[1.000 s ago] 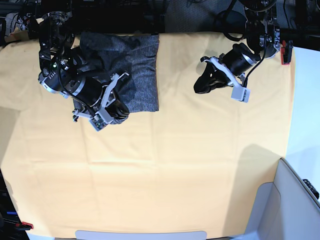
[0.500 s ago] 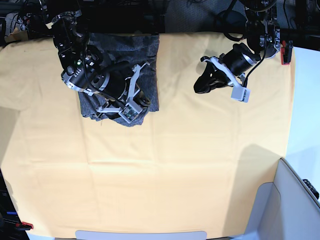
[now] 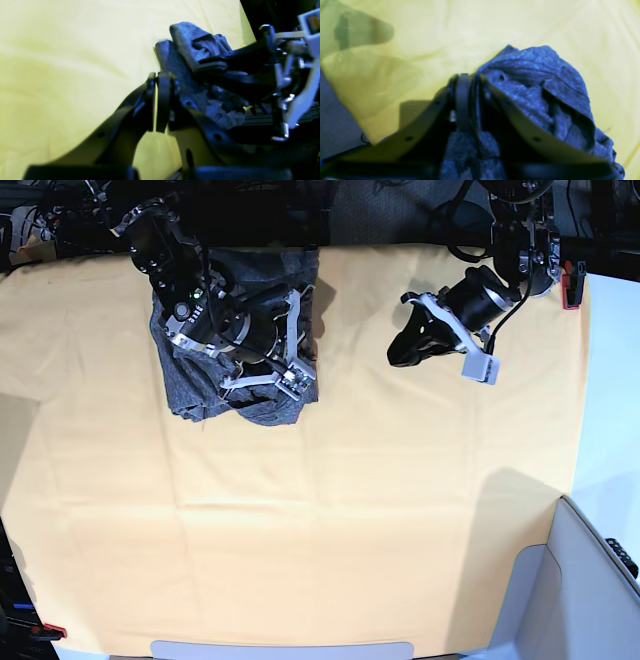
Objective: Fold the T-shirt properly
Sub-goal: 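Fold the grasped shirt edge with the right gripper over the shirt, then release the shirt and press the fold with the right gripper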
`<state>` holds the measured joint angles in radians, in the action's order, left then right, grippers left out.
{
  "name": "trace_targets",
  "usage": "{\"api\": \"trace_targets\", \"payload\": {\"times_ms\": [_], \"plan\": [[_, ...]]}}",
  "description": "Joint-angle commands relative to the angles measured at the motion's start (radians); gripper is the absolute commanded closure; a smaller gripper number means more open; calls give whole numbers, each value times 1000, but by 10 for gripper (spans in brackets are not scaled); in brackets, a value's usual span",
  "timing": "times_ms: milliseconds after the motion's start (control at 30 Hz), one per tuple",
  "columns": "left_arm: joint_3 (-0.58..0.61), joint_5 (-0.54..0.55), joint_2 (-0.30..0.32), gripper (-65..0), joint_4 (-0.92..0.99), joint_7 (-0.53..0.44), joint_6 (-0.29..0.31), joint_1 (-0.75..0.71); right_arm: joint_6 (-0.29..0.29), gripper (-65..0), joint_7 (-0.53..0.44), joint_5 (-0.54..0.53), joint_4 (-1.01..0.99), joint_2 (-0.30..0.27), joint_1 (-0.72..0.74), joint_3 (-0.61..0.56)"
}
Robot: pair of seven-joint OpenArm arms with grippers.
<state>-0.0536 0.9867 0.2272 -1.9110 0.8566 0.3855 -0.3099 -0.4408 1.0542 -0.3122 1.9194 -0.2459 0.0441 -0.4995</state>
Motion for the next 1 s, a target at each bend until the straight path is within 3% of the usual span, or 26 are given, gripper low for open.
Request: {"api": "trace_targets", "payload": {"times_ms": [0,133,233,467,700,800,967], "plan": [[-5,21,7,-4,-15,-24,10,4,0,-153,-24,-12,15,3,12,3],[-5,21,7,-4,-15,-24,10,2,0,-308,-24,-15,19,1,6,3],[-1,21,5,-4,-15,-24,10,2,0,-362,-28,-17,27,1,7,5],[-2,21,5,-4,-15,-24,10,2,1,-364,-30,-11,84,0,66,25],[-1,21,5,-4,-14,-24,10,2,4,-362,-24,-11,96,0,1,281],[-2,19,5,-4,-14,-24,10,2,30,-316,-24,-11,119,-3,-62,381],[-2,19,7,-4,-14,-24,10,2,90,-97,-24,-11,122,-11,-145,436]]}}
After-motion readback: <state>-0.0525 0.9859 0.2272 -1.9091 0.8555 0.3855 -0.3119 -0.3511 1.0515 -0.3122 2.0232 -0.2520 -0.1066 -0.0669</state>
